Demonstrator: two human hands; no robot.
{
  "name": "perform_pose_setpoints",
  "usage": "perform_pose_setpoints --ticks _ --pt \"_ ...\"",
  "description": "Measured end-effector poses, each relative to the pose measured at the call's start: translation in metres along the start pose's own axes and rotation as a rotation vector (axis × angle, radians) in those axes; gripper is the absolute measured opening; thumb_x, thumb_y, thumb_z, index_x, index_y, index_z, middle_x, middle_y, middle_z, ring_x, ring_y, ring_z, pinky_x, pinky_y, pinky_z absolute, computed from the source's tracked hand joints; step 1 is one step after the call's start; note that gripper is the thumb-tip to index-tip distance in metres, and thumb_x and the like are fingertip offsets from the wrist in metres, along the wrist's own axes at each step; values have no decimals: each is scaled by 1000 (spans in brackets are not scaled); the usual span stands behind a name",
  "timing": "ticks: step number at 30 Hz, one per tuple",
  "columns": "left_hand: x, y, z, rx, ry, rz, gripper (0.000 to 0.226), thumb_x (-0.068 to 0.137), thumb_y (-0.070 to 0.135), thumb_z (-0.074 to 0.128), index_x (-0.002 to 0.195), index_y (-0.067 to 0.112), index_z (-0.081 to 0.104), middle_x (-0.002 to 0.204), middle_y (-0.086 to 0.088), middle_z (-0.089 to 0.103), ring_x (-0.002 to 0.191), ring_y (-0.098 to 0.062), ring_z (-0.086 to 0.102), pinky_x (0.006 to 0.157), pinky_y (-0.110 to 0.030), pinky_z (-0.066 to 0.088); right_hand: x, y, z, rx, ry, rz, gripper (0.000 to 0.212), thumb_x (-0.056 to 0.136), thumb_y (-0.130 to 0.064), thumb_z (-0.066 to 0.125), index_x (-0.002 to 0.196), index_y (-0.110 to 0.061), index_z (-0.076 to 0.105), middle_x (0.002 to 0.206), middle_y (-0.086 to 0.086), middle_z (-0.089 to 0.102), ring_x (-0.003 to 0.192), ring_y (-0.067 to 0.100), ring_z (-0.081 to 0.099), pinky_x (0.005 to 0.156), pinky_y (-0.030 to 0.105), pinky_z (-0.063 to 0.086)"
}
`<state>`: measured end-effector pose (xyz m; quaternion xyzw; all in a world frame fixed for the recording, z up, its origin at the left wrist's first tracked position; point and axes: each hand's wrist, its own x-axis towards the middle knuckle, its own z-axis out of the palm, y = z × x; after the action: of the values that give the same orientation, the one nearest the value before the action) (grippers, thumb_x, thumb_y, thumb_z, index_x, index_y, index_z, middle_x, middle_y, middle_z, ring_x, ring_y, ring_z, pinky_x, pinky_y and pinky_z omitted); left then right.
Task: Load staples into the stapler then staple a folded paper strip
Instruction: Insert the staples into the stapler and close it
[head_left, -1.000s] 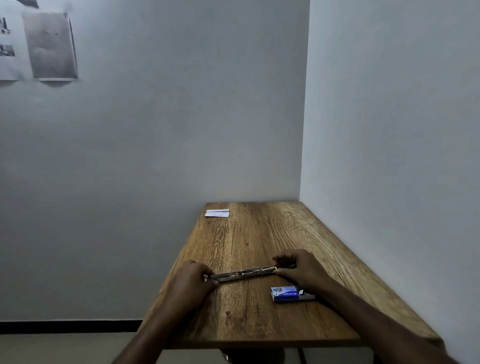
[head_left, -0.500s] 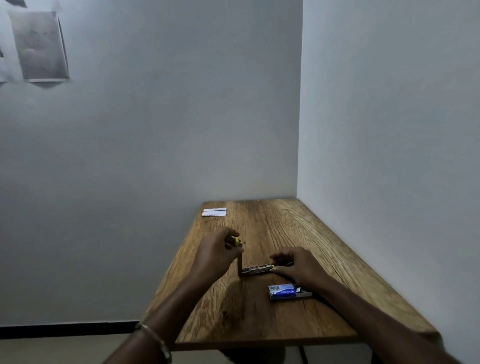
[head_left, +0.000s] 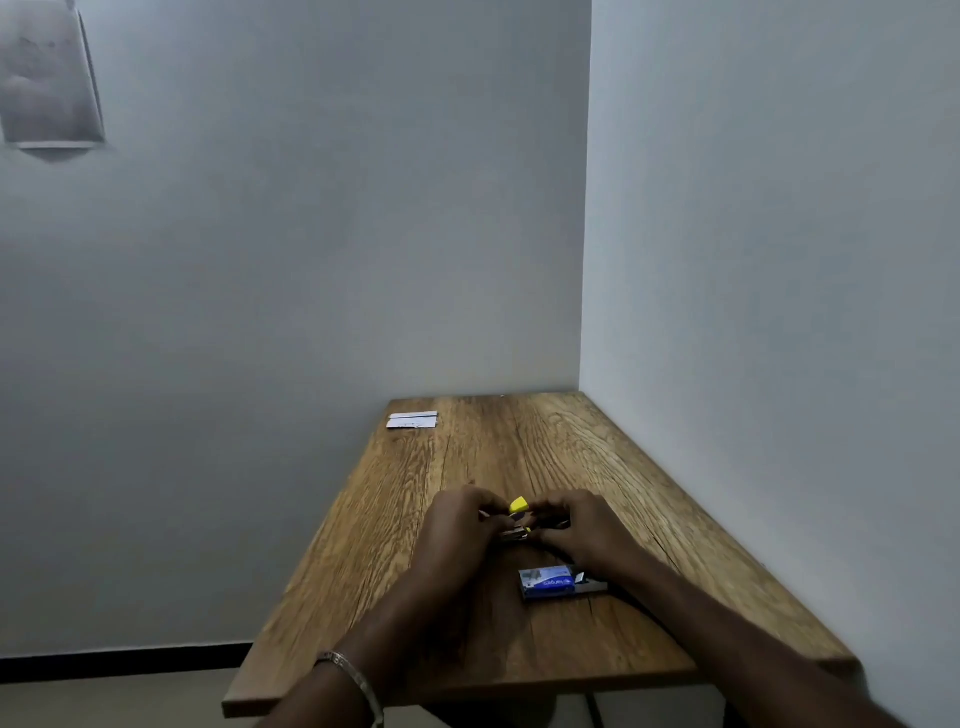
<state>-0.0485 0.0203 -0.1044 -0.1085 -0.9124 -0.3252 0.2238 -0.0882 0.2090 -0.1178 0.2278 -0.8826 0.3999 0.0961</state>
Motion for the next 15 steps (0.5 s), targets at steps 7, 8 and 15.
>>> perform_pose_setpoints --ticks 7,8,15 --pt "-6 -10 2 103 -92 68 42 85 18 71 125 26 65 114 6 72 103 -8 64 91 -31 53 2 4 1 21 2 -8 35 84 -20 78 118 -23 72 106 -9 74 97 0 67 87 19 54" --pt "-5 -12 0 117 -99 74 42 84 19 71 125 25 65 113 4 72 103 -10 65 91 -33 53 2 5 1 32 2 1 37 85 -21 77 121 -22 70 106 -8 74 97 0 67 86 17 53" --pt "-8 -11 -3 147 -144 164 27 94 27 60 120 29 64 105 11 70 80 9 54 65 -5 38 4 11 4 99 12 29 37 84 -22 78 120 -25 70 102 -9 74 95 -1 68 84 15 53"
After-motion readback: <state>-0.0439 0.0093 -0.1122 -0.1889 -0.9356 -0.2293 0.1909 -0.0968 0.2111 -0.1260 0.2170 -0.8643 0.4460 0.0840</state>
